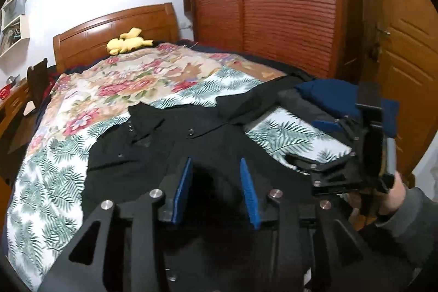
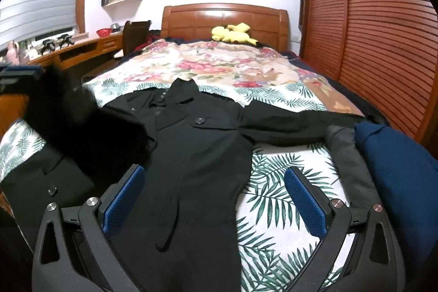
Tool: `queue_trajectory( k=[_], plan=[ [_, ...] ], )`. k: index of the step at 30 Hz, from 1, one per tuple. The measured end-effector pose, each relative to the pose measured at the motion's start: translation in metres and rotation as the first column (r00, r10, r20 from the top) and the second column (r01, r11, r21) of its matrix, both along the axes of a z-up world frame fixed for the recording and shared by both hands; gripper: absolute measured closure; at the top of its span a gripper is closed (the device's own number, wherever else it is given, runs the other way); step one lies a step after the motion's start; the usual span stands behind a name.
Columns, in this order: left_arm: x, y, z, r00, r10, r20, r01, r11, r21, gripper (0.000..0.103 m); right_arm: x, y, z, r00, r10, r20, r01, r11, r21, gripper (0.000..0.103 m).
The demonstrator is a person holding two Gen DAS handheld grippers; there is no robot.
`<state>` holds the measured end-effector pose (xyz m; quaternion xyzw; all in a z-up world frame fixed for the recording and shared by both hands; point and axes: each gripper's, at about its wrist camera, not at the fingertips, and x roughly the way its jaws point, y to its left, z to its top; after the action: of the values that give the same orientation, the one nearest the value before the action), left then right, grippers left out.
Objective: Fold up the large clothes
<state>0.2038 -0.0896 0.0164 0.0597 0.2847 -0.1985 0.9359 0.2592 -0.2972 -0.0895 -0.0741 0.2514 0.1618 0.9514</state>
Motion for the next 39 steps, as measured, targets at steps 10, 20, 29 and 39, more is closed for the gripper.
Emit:
queue_trajectory(
  k=[10,20,29,39],
  plan=[
    [-0.017,0.033,-0.026,0.994,0.100,0.040,-0.096,0.992,-0.081,0.068,-0.002,0.018,-0.009,0.998,0.055,-0.033,-0.055,0.998,0.001,0.000],
    [-0.017,0.059,-0.072,0.986,0.167,0.016,-0.165,0.984,-0.069,0.068,0.010,0.017,-0.034,0.991,0.066,-0.116,-0.069,0.997,-0.017,0.002],
    [-0.017,0.056,-0.088,0.985,0.172,0.011,-0.171,0.984,-0.057,0.068,0.026,0.004,-0.071,0.956,0.087,-0.280,-0.093,0.996,-0.008,0.015],
    [-0.020,0.043,-0.088,0.992,0.125,0.029,-0.122,0.990,-0.076,0.068,0.020,-0.006,-0.076,0.947,0.103,-0.305,-0.114,0.993,-0.018,0.092]
  ],
)
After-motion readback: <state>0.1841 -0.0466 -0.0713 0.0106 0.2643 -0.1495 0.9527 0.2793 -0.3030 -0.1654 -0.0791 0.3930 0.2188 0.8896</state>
